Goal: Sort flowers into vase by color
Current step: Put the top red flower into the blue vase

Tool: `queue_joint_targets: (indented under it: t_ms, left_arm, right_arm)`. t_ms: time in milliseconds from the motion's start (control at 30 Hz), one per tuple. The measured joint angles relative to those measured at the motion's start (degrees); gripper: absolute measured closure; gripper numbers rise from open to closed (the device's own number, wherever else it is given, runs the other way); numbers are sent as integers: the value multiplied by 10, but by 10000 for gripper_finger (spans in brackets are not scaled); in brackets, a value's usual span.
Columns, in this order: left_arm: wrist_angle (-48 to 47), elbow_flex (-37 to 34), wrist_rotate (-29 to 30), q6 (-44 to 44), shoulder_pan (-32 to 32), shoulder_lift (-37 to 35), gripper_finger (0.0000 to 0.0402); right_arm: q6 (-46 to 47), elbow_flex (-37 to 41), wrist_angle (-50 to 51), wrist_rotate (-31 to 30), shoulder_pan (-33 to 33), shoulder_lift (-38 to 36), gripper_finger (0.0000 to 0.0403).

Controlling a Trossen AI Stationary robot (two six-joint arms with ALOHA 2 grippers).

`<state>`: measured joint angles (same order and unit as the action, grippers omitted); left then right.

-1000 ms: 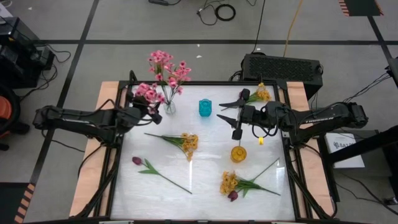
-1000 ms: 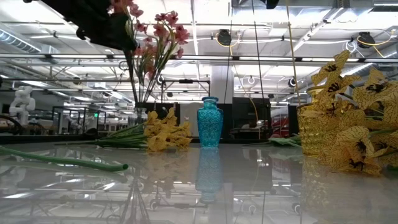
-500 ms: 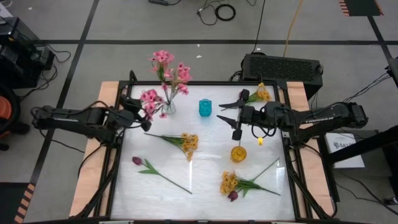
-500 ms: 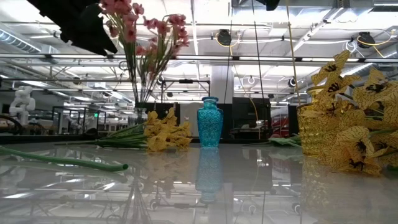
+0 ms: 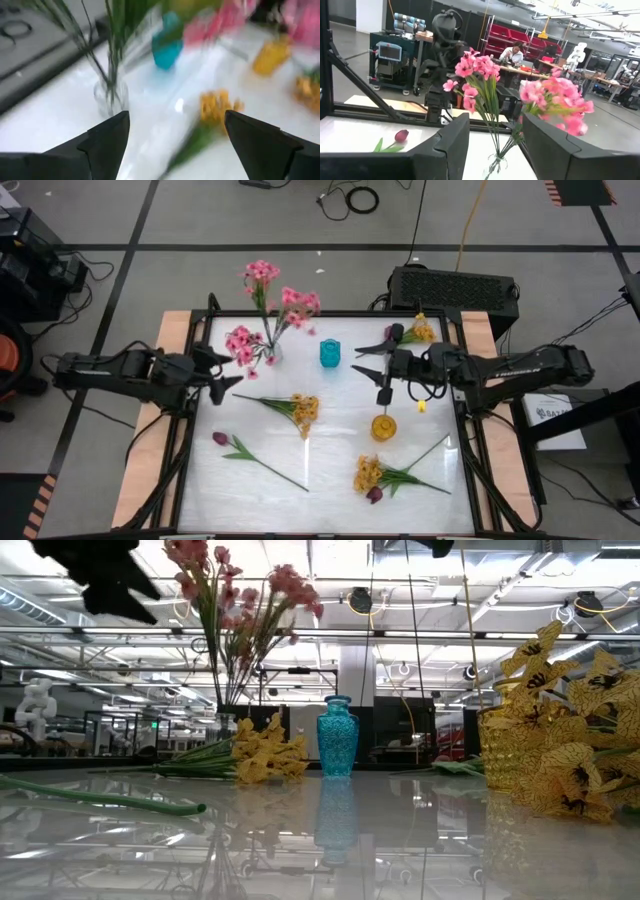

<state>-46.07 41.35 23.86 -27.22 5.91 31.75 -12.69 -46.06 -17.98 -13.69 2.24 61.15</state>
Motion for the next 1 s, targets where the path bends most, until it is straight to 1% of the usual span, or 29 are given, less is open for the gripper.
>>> queue_joint_targets:
  t_ms: [100, 233, 367, 433, 533, 600, 700, 800, 900, 1000]
  left_arm:
    - [-49, -16, -9, -32, 18, -8, 71]
    - [-44, -29, -11, -36, 34, -8, 71]
    - [17, -37, -21, -10, 45, -7, 71]
    - [58, -44, -34, 7, 51, -5, 71]
    - [96, -53, -71, 35, 60, 3, 71]
    - [102, -53, -88, 40, 67, 14, 71]
    - [107, -53, -89, 36, 75, 36, 71]
    - [133, -53, -90, 39, 86, 68, 71]
    - [146, -54, -100, 42, 96, 102, 71]
    - [147, -53, -106, 40, 105, 131, 71]
  right_arm:
    - [11, 0, 25, 0, 0, -18, 227]
    - [27, 0, 55, 0, 0, -44, 227]
    - [31, 0, 99, -2, 0, -70, 227]
    - [31, 0, 129, -16, 0, -81, 227]
    - [31, 0, 173, -32, 0, -95, 228]
    - [30, 0, 203, -32, 0, -102, 230]
    - [31, 0, 247, -32, -2, -107, 234]
    - [40, 0, 276, -32, -9, -106, 239]
    - [61, 0, 268, -28, -15, -100, 244]
    - [61, 0, 252, -27, -15, -96, 247]
